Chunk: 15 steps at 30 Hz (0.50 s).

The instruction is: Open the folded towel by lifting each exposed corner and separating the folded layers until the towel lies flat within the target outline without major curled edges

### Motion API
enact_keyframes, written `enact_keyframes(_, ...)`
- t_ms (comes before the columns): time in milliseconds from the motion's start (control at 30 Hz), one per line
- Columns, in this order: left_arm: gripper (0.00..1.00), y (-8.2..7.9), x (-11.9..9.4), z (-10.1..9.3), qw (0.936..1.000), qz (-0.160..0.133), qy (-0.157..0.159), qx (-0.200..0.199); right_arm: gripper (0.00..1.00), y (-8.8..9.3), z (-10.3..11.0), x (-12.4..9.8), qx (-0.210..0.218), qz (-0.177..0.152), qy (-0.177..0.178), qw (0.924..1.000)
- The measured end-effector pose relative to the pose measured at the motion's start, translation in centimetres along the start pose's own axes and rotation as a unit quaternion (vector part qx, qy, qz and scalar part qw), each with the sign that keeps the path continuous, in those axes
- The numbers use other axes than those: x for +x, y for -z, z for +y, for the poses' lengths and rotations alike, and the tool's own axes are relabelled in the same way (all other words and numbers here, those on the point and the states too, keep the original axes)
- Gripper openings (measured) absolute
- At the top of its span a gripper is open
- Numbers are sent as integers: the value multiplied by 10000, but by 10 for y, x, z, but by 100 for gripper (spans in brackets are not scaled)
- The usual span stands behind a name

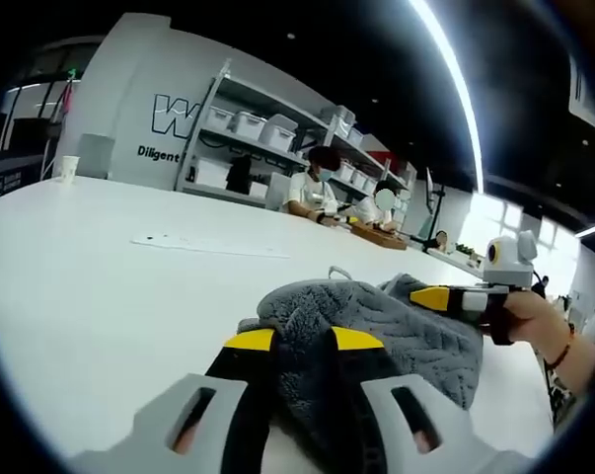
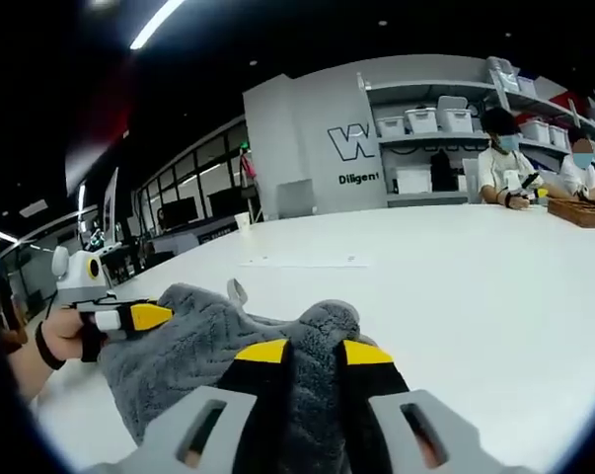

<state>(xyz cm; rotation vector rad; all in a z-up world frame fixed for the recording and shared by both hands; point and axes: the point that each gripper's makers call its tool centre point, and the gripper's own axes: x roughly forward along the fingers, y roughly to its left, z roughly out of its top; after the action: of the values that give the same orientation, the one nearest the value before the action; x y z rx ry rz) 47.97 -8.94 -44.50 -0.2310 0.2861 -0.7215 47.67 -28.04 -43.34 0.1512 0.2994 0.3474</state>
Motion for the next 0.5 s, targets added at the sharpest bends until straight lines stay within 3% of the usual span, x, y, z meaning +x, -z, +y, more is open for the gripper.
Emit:
enact_keyframes(167,6,-1,1,-1,10000,-30,60,27,9,-3,-1,0,-31,-31,20,10000)
enact_keyframes(500,3,-3,0,1,9999,-19,78,130,5,-4,4,-11,49,-151,23,9999)
